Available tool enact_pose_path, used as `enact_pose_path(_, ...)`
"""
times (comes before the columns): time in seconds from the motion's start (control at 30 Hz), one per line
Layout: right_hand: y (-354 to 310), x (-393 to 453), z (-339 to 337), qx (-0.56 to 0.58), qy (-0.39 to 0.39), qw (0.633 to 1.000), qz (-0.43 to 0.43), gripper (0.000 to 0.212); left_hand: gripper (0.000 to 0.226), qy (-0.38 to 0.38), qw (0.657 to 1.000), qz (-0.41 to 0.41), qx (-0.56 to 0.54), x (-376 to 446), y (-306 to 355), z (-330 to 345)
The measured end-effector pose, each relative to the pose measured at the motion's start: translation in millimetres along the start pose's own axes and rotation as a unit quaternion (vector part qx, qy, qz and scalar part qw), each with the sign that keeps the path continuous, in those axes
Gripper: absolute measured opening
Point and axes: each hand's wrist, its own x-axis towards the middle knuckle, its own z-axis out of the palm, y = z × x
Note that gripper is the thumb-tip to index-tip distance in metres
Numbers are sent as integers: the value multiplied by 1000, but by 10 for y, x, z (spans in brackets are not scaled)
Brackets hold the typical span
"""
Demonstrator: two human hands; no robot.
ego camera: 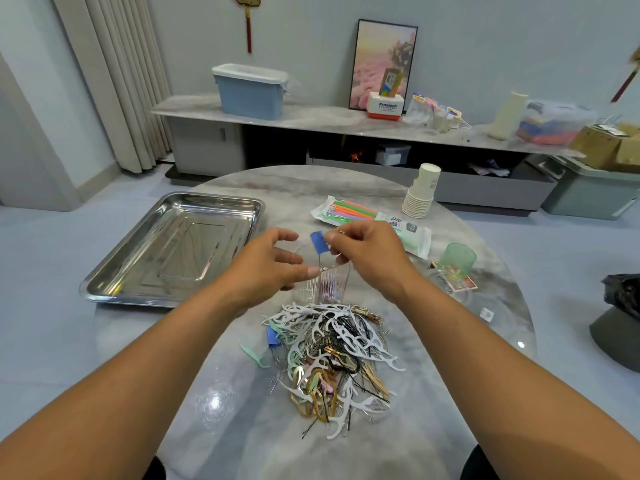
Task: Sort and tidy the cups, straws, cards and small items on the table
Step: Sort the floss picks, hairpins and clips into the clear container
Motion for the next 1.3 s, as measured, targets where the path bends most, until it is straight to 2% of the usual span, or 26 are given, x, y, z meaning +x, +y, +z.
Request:
enact_pose_path(0.1,41,89,-33,9,54,998,13,16,62,14,979,-29,203,47,-89,-138)
enact_pose_path(0.2,101,130,83,-59,63,996,15,14,62,-43,937,-101,333,39,-199,-241)
enact_pose_path(0.3,155,146,290,-177,61,982,-4,26,64,-91,907,-139,386,5,-233,-230)
enact_pose_path(0.43,201,188,477,-353,75,932,-30,34,62,-119,883,-136,434,-19,-322,-201)
enact_pose_path(0.53,210,197,561,-376,76,922,-48,31,58,-133,872,-98,461,-55,-438,-141)
enact_pose_path(0.7,245,194,601,-335,64,939,-30,34,57,-125,859,-45,494,-53,-615,13)
enact_pose_path(0.8,282,147,610,-397,50,916,-33,44,54,-103,860,-38,499,-46,-661,53)
enact_pose_path(0.87,285,117,603,-414,53,907,-45,39,61,-107,858,-40,501,-40,-659,57)
enact_pose_path(0.97,233,102,580,-383,61,919,-65,36,74,-116,864,-45,488,-36,-564,3)
enact_pose_path(1.07,117,81,539,-319,64,942,-80,32,68,-130,879,-74,453,-38,-358,-186)
enact_pose_path(1.17,-20,31,477,-160,-24,987,-20,27,61,-164,911,-142,350,-52,-163,-421)
enact_pose_path(1.23,-60,13,449,-122,-100,987,29,18,58,-197,936,-186,225,-82,-74,-516)
enact_pose_path(1.3,-62,-1,413,-109,-184,974,77,22,51,-205,950,-199,128,-108,-9,-562)
